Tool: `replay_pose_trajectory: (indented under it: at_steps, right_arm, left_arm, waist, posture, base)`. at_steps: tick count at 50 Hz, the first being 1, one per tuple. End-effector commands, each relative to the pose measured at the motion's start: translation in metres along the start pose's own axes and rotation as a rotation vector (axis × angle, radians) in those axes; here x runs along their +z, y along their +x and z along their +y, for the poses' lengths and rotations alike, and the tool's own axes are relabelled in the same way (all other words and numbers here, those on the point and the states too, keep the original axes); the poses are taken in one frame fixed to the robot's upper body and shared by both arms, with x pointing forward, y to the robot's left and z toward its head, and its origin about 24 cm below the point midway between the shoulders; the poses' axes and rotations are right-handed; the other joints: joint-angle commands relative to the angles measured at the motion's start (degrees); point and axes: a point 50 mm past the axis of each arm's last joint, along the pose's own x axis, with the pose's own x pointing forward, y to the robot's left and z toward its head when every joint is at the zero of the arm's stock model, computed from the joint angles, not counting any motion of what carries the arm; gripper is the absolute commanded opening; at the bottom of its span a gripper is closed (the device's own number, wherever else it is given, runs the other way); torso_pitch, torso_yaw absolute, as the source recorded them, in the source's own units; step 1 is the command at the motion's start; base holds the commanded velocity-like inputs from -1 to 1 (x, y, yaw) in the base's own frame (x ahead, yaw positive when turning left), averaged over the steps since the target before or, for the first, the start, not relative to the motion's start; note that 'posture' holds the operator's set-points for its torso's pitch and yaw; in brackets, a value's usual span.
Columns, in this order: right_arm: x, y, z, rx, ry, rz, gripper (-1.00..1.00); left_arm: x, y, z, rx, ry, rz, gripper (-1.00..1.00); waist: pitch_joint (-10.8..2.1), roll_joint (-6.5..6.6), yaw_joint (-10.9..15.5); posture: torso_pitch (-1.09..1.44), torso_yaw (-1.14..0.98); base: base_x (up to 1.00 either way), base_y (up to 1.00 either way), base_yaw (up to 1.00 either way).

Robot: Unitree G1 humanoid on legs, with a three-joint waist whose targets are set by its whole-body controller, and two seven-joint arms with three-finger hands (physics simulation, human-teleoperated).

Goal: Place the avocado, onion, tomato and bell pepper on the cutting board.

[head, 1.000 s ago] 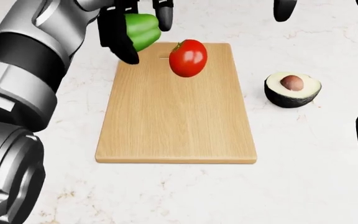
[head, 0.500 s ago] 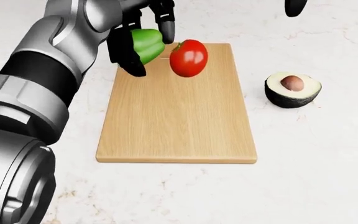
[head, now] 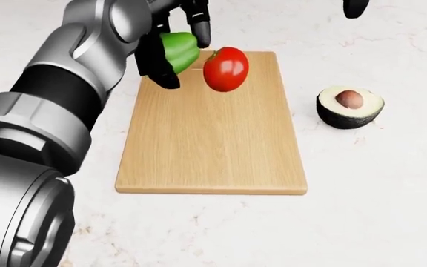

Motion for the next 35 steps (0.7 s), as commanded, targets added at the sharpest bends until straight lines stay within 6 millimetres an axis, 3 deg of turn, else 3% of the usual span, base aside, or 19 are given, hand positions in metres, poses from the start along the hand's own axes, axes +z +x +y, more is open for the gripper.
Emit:
replay_pose_trajectory:
  at_steps: [1, 5, 6, 7, 11, 22, 35]
  right_arm:
    - [0.006, -0.012, -0.023, -0.096, -0.014, -0.017, 1.00]
    - [0.005, -0.012, -0.024, -0.097, -0.014, -0.014, 1.00]
    - [0.005, -0.012, -0.024, -0.097, -0.014, -0.013, 1.00]
    - [0.004, -0.012, -0.023, -0.097, -0.013, -0.013, 1.00]
    - [0.003, -0.012, -0.022, -0.095, -0.013, -0.011, 1.00]
    - [0.002, -0.013, -0.023, -0.096, -0.012, -0.008, 1.00]
    - [0.002, -0.012, -0.022, -0.095, -0.014, -0.008, 1.00]
  left_arm:
    - [0.016, -0.006, 0.029, 0.110, 0.004, -0.061, -0.90]
    - [0.014, -0.006, 0.027, 0.103, -0.011, -0.056, -0.80]
    - [0.014, -0.005, 0.025, 0.096, -0.015, -0.057, -0.55]
    - [0.013, -0.005, 0.024, 0.094, -0.017, -0.055, -0.48]
    - [0.012, -0.005, 0.023, 0.100, -0.033, -0.045, -0.60]
    - [0.012, -0.004, 0.019, 0.098, -0.038, -0.047, -0.51]
    - [0.008, -0.003, 0.015, 0.083, -0.027, -0.030, 0.21]
  waist:
    - [-2.19, -0.11, 0.0]
    - [-2.20, -0.11, 0.0]
    - [-2.21, -0.10, 0.0]
    - [-2.20, -0.09, 0.0]
    - [-2.26, -0.04, 0.0]
    - [-2.27, -0.11, 0.0]
    - [-2.30, -0.12, 0.0]
  posture:
    - [0.00, 0.00]
    - [0.00, 0.00]
    - [0.00, 0.00]
    - [0.00, 0.00]
    - [0.00, 0.00]
    - [0.00, 0.00]
    - [0.00, 0.00]
  base:
    - [0.00, 0.00, 0.00]
    - [0.00, 0.00, 0.00]
    - [0.00, 0.00, 0.00]
    - [0.00, 0.00, 0.00]
    - [0.00, 0.00, 0.00]
    - [0.00, 0.00, 0.00]
    - [0.00, 0.00, 0.00]
